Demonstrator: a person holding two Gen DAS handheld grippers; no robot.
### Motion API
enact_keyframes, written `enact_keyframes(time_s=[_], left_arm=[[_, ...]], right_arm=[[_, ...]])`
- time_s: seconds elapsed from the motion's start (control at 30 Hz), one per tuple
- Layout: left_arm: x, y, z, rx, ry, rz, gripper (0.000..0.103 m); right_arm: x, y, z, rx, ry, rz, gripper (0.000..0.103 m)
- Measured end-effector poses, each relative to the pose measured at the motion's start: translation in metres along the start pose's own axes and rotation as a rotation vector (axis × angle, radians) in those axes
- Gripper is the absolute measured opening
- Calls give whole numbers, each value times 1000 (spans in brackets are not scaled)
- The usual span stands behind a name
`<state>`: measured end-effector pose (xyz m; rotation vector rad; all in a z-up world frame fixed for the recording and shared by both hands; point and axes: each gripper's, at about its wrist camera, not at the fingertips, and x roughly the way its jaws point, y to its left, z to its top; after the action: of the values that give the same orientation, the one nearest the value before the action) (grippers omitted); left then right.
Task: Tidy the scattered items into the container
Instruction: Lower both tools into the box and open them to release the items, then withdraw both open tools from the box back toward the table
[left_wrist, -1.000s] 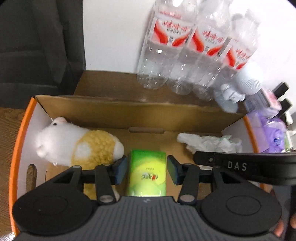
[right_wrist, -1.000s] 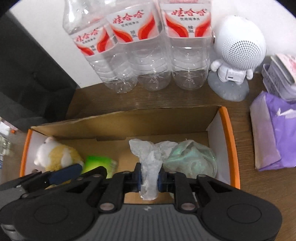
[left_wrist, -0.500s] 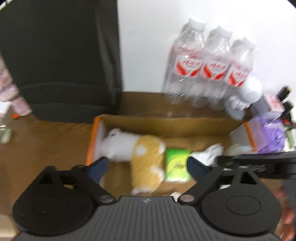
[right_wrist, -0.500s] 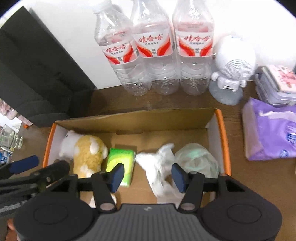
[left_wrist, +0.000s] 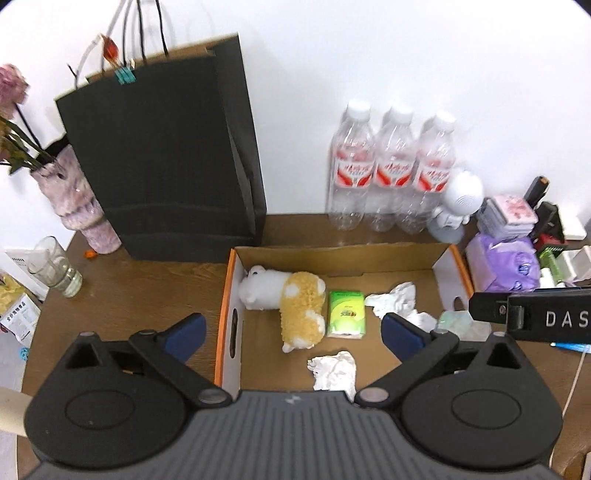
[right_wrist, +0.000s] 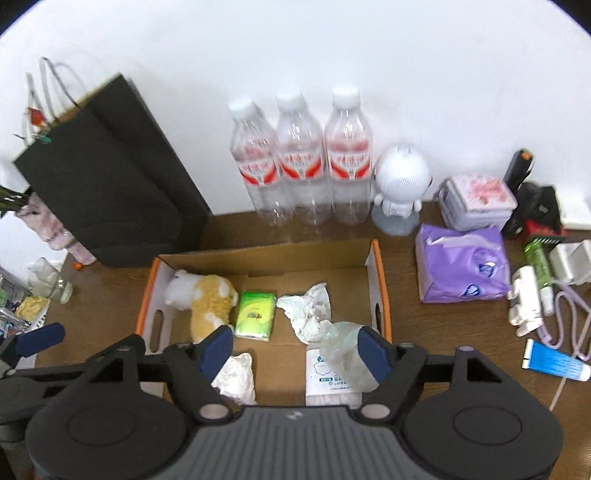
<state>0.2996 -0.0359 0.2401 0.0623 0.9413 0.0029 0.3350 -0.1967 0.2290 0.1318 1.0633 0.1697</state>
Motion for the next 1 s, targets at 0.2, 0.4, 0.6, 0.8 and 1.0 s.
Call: enact_keyframes(time_s=[0.2,0.4,0.6,0.8,1.0], left_arm=[[-36,1,-4,-15,-51,-9,103],[-45,1,-13,-21,-93,-15,103],[-33,4,-60,-41,-318,14,103],[1,-2,-136,47,-528,14,103],[21,3,-182,-27,-607,-26,103]], right_arm=[[-37,6,-11,-15,-44,-4,74],[-51,8,-21,-16,-73,-3,74],[-40,3,-54,-72,-236,18,85],[4,-9,-118,-99,-406,53,84],[36,-20,-169,-84,-528,106,84]])
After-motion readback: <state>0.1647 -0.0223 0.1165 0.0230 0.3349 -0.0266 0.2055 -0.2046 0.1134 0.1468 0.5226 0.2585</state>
